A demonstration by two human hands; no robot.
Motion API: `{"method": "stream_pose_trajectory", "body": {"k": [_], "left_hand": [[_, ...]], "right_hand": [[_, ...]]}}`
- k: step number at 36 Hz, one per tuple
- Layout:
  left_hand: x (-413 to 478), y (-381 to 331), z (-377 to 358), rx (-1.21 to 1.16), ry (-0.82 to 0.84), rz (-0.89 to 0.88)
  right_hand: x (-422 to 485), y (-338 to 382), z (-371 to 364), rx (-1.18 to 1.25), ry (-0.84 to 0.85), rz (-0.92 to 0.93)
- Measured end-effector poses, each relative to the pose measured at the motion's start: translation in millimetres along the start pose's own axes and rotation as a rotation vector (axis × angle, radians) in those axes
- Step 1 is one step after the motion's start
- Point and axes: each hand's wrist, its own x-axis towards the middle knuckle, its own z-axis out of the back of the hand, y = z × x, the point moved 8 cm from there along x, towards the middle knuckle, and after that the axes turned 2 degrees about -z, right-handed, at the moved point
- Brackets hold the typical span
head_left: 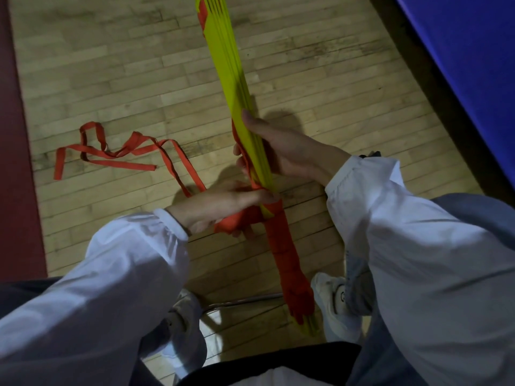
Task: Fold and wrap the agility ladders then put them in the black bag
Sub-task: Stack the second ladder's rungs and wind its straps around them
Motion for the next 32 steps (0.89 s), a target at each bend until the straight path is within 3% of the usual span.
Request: {"method": "stream_pose_trajectory", "body": {"k": [3, 12, 17, 28, 32], "left_hand": [[-0.8, -2.5, 1.0, -0.068, 0.002, -0.01], [-8.3, -13.4, -14.2, -0.233, 0.153, -0.076], [-11.2, -14.6, -19.7, -0.221, 0.193, -0.072], [-16.3, -16.8, -22.3, -0.172, 0.261, 0.028], [-15.6, -16.7, -18.0, -0.147, 0.216, 0.058]], "right_hand": [[-4.1, 4.8, -1.0, 0.042, 0.027, 0.009], [-13.4, 2.3, -17.3, 0.464, 0.176, -0.116], [-18.0, -0.5, -22.7, 0.414, 0.199, -0.154], [-12.8, 5.7, -6.6, 0.269, 0.033, -0.08], [-11.0, 6.8, 4.8, 0.18, -0.063, -0.063]]}}
